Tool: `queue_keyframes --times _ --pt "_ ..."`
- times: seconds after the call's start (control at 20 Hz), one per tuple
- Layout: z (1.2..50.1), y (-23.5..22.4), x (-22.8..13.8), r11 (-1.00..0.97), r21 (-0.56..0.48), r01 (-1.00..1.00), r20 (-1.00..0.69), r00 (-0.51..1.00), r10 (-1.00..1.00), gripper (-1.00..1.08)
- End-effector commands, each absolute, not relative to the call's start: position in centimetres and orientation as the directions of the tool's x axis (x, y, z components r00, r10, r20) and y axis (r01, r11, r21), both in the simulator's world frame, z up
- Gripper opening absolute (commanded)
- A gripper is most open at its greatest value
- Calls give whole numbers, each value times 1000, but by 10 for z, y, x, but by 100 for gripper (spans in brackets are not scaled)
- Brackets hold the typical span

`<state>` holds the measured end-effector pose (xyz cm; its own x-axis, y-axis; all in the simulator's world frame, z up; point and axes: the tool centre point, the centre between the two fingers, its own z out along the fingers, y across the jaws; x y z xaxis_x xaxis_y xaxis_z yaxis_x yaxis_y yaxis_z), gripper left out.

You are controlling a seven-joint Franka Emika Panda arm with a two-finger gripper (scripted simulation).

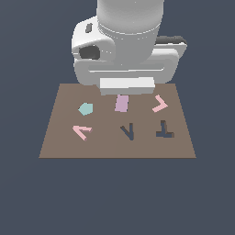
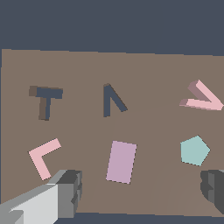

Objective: Insert a designated object into the corresponding slot on a board.

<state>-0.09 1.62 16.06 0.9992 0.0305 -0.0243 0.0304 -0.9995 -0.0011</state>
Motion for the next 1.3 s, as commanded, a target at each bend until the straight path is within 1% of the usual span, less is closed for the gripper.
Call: queue_keyframes --times 0.0,0.3,0.6,0.9,1.25 --pt "161 16 -1 -1000 -1 30 -24 999 30 100" --pt "159 13 -1 -999 -1 51 -24 998 51 100" --pt "153 5 -2 -994 -2 111 -23 994 111 100" --pt "143 -10 -2 -978 -3 210 -20 978 210 100" --pt "125 -35 1 -928 -4 372 -17 928 372 100"
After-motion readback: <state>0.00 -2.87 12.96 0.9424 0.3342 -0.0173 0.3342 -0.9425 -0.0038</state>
